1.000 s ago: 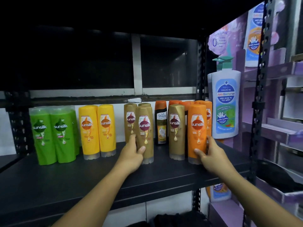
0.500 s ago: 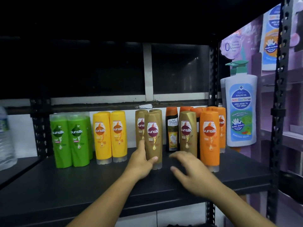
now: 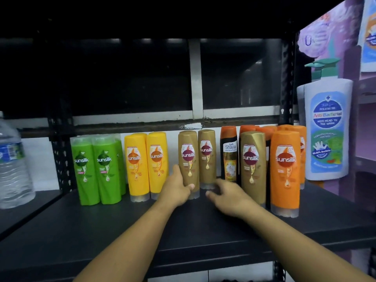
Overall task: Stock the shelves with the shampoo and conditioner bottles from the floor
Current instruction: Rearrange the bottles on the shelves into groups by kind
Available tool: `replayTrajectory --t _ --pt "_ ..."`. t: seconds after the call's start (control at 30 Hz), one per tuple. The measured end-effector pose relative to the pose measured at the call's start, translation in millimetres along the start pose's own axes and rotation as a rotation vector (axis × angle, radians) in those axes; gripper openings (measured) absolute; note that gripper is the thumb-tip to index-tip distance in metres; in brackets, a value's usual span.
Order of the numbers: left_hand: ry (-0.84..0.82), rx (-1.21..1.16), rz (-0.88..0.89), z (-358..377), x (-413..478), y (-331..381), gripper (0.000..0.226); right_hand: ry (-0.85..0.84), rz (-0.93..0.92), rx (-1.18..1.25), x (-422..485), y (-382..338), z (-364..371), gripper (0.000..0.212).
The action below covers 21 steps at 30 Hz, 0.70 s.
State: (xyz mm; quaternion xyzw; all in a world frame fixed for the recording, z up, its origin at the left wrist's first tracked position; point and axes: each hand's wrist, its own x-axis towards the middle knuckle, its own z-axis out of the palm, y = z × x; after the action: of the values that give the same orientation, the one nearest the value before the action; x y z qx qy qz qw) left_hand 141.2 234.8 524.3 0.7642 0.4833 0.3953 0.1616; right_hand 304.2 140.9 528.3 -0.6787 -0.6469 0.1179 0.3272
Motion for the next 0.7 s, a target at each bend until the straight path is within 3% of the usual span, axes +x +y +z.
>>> replayTrajectory --t 0.07,0.17,0.4,0.7 --pt "0.024 -0.001 0.009 4.8 1.1 -4.8 0.057 0.154 0.061 0.211 18.3 -6.2 -1.3 0.045" --pt "0.031 -0.02 0.028 9.4 3.6 -11.7 0.06 0.238 0.164 0.354 49.9 -12.4 5.1 0.048" --pt "0.028 -0.061 0.053 13.6 10.0 -22.0 0.065 0.351 0.216 0.328 97.6 -4.9 29.4 0.046" --pt "0.051 -0.068 0.057 18.2 17.7 -23.7 0.058 0.406 0.084 0.252 100.6 10.1 40.4 0.041"
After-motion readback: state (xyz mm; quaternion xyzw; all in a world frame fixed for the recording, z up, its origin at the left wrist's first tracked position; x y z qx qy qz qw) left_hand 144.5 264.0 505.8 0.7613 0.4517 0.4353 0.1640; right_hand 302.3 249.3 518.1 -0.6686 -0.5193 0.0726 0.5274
